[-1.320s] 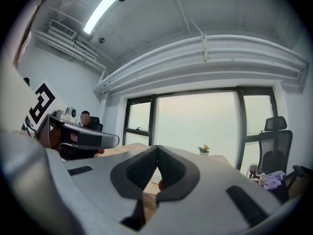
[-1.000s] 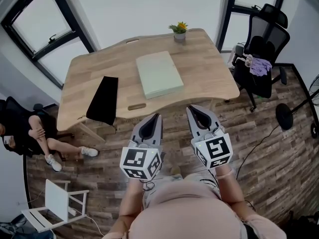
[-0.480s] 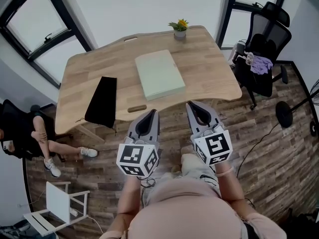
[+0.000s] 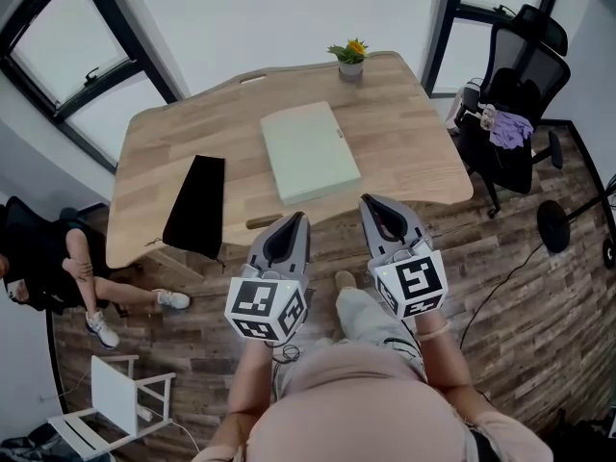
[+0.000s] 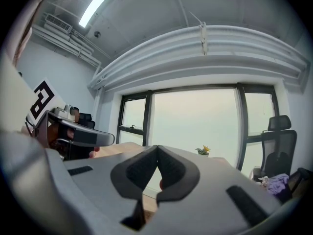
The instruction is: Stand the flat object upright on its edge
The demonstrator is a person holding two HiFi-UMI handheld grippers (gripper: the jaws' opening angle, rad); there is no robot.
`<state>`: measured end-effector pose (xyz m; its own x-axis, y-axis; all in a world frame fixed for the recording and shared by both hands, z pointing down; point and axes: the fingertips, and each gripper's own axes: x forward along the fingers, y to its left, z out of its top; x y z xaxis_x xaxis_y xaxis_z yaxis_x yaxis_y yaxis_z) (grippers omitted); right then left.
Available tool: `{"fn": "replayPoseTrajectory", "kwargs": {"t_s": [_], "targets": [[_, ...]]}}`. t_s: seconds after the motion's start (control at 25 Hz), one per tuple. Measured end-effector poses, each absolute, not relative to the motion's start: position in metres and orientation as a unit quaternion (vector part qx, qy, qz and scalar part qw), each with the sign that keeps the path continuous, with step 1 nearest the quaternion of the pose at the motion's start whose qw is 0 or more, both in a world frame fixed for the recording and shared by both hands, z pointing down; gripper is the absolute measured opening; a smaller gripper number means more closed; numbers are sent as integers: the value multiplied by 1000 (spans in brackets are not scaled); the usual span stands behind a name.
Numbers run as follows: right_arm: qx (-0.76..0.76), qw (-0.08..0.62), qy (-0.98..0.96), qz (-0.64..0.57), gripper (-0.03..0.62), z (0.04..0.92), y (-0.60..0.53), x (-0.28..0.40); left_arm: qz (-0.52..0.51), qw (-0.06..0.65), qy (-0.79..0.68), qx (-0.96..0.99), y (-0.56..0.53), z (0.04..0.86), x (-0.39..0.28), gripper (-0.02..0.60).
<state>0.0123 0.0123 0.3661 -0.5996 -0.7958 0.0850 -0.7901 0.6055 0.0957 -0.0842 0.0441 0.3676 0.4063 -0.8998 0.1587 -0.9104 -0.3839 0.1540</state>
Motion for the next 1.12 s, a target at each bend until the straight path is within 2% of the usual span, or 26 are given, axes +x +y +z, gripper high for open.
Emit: {"fn": "replayPoseTrajectory", "kwargs": {"t_s": [1.12], "targets": [[424, 68, -903, -23, 0, 377, -173, 12, 41, 121, -574, 809, -137, 376, -88, 11]]}}
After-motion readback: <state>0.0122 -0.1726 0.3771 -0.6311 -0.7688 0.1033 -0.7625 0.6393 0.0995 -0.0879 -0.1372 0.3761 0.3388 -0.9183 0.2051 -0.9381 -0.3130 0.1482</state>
